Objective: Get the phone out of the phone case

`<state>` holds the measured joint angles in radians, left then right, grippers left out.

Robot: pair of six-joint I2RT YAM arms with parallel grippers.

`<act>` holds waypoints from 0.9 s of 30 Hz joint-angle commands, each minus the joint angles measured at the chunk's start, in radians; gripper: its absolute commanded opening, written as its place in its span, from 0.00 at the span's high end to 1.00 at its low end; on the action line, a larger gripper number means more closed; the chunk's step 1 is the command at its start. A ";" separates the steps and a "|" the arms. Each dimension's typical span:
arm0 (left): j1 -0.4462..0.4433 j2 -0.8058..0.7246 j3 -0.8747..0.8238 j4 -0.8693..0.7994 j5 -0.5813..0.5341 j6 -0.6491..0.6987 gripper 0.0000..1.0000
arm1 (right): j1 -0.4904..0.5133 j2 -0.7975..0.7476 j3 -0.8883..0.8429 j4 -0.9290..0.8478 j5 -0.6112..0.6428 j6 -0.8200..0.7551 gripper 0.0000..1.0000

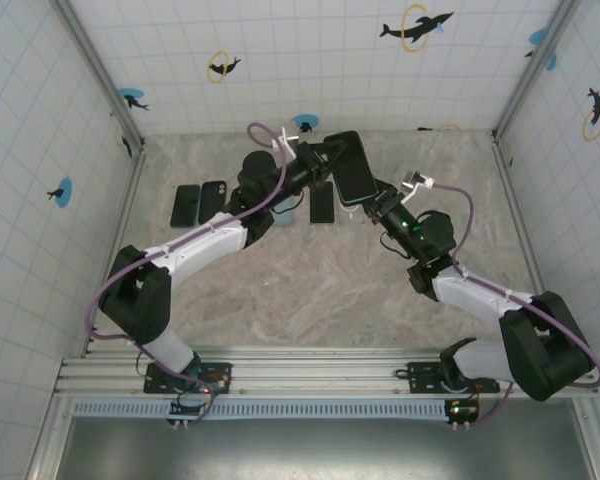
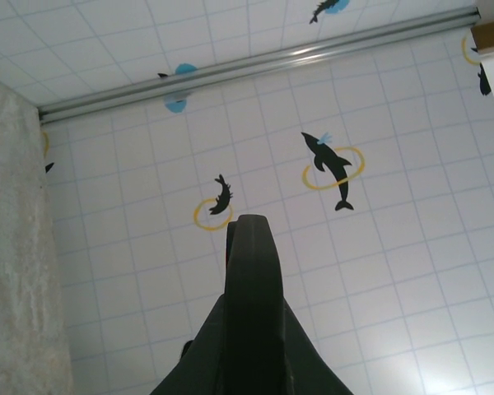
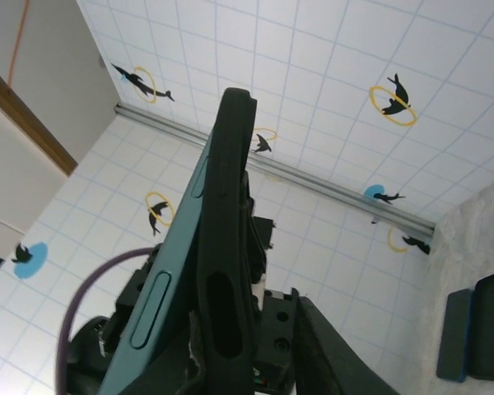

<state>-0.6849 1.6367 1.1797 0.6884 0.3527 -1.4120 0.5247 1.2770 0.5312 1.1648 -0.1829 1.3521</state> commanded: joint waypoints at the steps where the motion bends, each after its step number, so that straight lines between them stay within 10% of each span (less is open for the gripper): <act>1: -0.012 -0.019 -0.025 -0.009 -0.038 0.003 1.00 | 0.014 -0.007 -0.003 0.149 0.032 0.057 0.80; 16: -0.011 -0.062 0.003 -0.152 -0.064 0.071 0.31 | 0.011 0.010 -0.051 0.213 0.061 0.153 0.93; 27: -0.032 -0.186 -0.143 -0.239 -0.132 -0.002 0.19 | 0.001 0.005 -0.032 0.052 0.180 0.104 0.94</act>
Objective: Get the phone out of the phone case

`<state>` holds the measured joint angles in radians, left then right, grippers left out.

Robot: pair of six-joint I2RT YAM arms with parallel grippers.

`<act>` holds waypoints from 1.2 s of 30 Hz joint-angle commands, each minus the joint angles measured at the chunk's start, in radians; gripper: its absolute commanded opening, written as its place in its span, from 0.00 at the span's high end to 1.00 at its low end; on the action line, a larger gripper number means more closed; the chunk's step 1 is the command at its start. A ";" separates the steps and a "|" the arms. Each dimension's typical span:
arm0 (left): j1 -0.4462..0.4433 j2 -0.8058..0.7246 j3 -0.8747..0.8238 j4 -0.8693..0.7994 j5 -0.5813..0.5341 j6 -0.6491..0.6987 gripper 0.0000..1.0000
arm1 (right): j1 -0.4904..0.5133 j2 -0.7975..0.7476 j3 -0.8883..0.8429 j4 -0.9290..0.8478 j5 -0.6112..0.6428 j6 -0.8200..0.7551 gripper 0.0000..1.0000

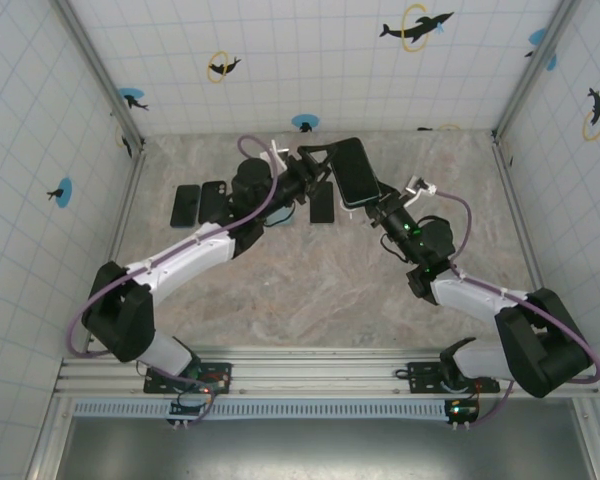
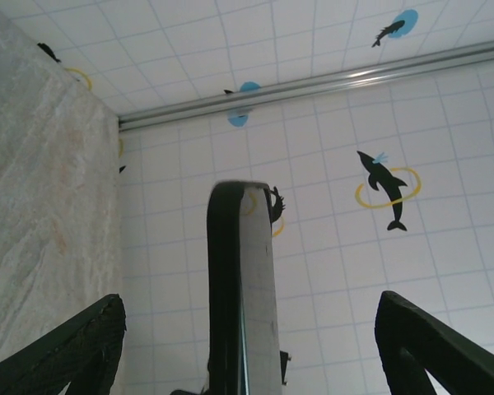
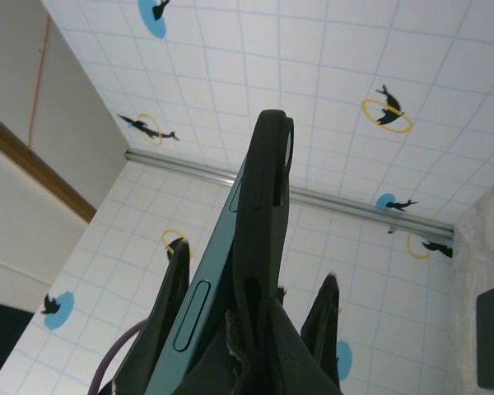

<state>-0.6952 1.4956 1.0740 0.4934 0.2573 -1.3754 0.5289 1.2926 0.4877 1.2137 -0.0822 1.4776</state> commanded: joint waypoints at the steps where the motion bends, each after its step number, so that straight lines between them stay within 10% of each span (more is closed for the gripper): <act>1: -0.031 -0.055 -0.049 -0.043 -0.044 -0.049 0.19 | -0.003 -0.009 0.018 -0.016 0.091 -0.027 0.94; 15: -0.194 -0.041 -0.106 0.036 -0.122 -0.253 0.22 | 0.002 0.027 0.007 -0.060 0.212 -0.059 0.96; 36: -0.207 0.056 -0.089 0.193 -0.160 -0.332 0.33 | 0.022 0.036 -0.008 -0.008 0.202 -0.057 0.97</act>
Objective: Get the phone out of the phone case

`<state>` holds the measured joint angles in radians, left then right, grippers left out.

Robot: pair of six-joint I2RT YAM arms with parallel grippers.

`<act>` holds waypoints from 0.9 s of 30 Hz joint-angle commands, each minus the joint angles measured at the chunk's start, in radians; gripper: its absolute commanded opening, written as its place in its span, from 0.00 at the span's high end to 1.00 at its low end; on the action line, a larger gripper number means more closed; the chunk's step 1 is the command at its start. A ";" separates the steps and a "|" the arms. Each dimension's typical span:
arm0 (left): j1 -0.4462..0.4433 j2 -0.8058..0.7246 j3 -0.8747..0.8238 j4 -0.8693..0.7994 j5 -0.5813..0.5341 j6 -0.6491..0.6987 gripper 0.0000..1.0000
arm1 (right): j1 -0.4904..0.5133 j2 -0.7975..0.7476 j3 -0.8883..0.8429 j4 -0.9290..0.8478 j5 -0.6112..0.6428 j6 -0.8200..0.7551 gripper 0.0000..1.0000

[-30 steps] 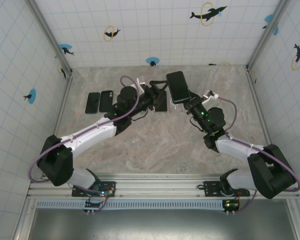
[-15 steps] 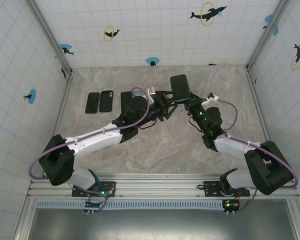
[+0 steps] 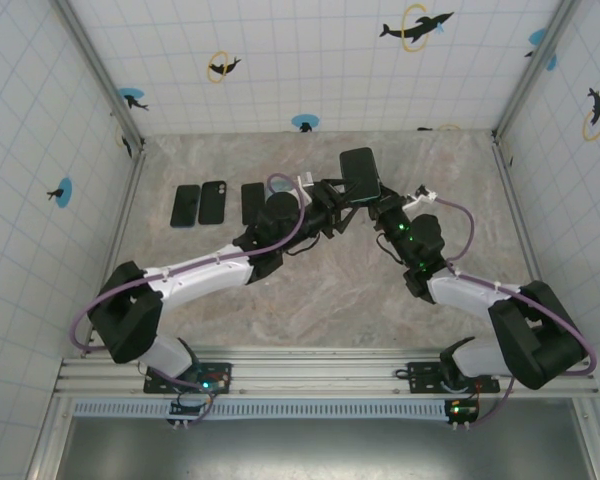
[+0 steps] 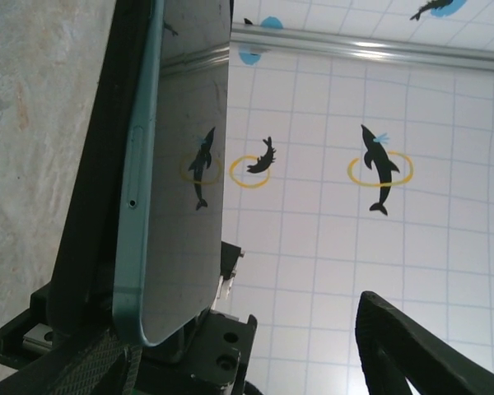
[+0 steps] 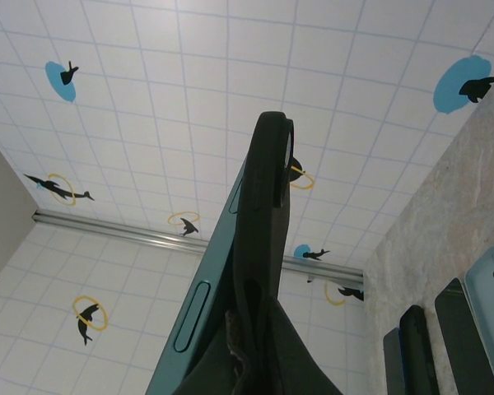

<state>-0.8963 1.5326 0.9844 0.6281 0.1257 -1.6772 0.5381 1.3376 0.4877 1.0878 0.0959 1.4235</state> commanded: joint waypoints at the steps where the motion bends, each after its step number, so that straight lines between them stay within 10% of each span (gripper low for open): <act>1: -0.006 0.025 0.000 0.061 -0.033 -0.038 0.34 | 0.017 -0.008 -0.008 0.121 0.028 -0.004 0.97; 27: -0.006 0.049 0.025 0.065 -0.072 -0.120 0.98 | 0.150 -0.070 0.007 -0.079 0.243 -0.205 0.99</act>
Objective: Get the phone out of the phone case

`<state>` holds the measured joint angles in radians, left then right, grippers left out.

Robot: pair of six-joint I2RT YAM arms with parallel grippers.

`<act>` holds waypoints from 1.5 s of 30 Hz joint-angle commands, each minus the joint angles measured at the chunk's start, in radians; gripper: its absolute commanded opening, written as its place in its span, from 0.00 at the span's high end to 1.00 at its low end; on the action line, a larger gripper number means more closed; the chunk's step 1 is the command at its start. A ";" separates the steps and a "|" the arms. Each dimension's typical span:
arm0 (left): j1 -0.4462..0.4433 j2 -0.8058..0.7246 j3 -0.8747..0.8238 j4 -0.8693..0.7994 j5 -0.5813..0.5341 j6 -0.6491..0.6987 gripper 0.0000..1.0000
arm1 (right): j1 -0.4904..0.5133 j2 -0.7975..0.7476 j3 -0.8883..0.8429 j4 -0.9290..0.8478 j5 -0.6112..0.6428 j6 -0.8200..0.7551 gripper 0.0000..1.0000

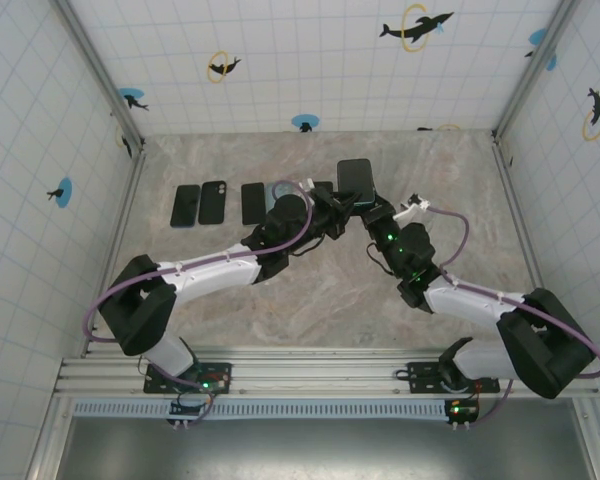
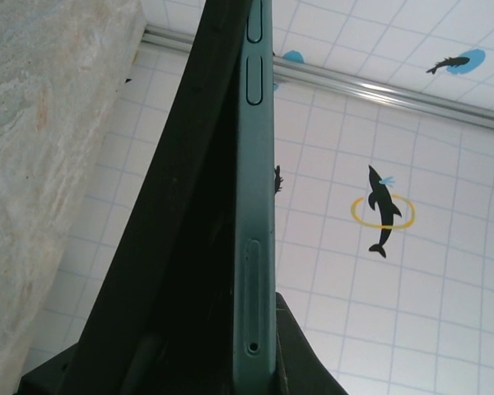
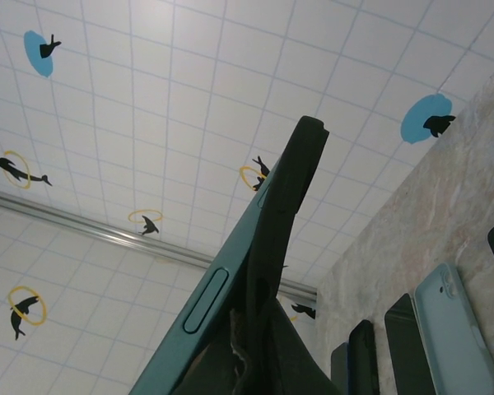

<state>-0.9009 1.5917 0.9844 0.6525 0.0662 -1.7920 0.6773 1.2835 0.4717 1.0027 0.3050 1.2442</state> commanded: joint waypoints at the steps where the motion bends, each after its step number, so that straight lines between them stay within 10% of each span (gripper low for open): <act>1: -0.001 -0.013 0.024 0.039 -0.013 -0.003 0.99 | 0.009 -0.015 0.020 0.004 0.040 -0.029 0.99; 29: -0.005 0.018 0.109 0.103 0.072 -0.014 1.00 | -0.172 -0.118 -0.074 -0.167 0.106 -0.274 1.00; 45: -0.031 0.159 0.321 0.088 0.136 -0.020 1.00 | -0.120 0.060 -0.042 0.064 0.085 -0.295 1.00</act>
<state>-0.9161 1.7664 1.2114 0.6338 0.1566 -1.8267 0.5522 1.2930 0.4236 1.0122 0.3542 0.9844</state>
